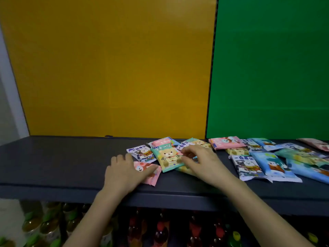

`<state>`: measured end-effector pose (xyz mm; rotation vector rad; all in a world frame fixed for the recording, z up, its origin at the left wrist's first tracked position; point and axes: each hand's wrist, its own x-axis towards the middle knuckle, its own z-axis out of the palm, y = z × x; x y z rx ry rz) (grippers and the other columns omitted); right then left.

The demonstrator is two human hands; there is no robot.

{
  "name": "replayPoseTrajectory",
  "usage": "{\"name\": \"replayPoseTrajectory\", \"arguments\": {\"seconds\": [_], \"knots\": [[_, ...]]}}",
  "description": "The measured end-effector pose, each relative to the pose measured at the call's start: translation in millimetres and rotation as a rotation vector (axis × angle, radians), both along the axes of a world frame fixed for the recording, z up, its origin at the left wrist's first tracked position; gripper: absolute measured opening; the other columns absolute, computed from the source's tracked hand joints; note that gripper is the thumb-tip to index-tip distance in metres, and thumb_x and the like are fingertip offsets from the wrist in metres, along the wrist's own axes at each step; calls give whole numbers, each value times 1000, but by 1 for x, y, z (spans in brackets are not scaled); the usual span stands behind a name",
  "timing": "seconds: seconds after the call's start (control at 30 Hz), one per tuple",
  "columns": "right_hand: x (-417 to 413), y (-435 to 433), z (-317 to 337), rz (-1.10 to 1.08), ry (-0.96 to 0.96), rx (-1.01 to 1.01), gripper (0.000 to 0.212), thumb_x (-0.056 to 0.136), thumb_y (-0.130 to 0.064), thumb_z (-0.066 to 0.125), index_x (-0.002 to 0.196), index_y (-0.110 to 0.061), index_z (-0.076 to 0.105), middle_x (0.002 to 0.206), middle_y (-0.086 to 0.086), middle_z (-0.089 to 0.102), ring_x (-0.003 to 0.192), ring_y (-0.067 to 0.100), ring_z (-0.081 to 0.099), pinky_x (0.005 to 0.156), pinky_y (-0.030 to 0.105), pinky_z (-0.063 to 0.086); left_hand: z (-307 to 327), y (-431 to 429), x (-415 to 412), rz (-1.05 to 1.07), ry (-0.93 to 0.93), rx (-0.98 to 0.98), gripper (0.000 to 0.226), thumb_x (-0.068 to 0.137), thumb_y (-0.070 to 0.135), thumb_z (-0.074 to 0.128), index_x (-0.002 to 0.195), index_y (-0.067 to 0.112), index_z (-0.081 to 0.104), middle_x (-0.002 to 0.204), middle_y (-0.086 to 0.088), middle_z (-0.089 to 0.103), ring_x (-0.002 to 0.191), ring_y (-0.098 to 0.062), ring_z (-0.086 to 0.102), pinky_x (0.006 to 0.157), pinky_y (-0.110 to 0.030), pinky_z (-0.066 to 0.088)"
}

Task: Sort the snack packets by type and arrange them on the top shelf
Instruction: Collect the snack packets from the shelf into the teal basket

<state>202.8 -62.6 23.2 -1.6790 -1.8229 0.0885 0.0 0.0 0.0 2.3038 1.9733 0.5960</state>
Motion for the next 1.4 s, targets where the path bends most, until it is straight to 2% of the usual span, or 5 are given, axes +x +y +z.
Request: {"name": "replayPoseTrajectory", "arguments": {"seconds": [0.37, 0.63, 0.8, 1.13, 1.4], "knots": [[-23, 87, -7, -249, -249, -330, 76, 71, -69, 59, 116, -9, 50, 118, 9, 57, 109, 26, 53, 73, 30, 37, 13, 46, -16, 15, 61, -389, 116, 44, 81, 66, 131, 14, 31, 133, -6, 46, 119, -23, 49, 90, -33, 44], [-26, 96, -14, -250, -21, -281, 49, 84, -49, 58, 112, -11, 43, 120, 10, 57, 110, 29, 54, 72, 31, 36, -3, 62, -40, -94, -1053, -440, 64, 47, 0, 89, 103, 2, 59, 87, -13, 72, 78, -23, 69, 70, -32, 55], [-35, 86, -9, -137, 182, -113, 41, 89, -42, 55, 109, -8, 45, 116, 11, 60, 105, 30, 57, 71, 33, 39, 1, 46, -69, -78, -1467, -244, 31, 65, -5, 75, 94, -2, 65, 92, -17, 72, 66, -17, 72, 61, -24, 59], [-206, 62, -18, 520, 630, -144, 24, 87, -37, 60, 99, -19, 50, 87, -15, 61, 74, -3, 60, 53, 15, 45, -18, -74, -231, 302, -1395, 335, 18, 81, 11, 67, 99, 6, 64, 73, 1, 75, 60, -8, 69, 56, -20, 57], [-385, 2, -93, 888, 702, -521, 20, 88, -29, 62, 98, -15, 51, 95, 0, 65, 77, 8, 65, 54, 14, 47, -86, -238, -357, 793, -1356, 545, 8, 80, 7, 68, 86, 10, 64, 67, 3, 74, 49, -6, 65, 47, -17, 52]]}}
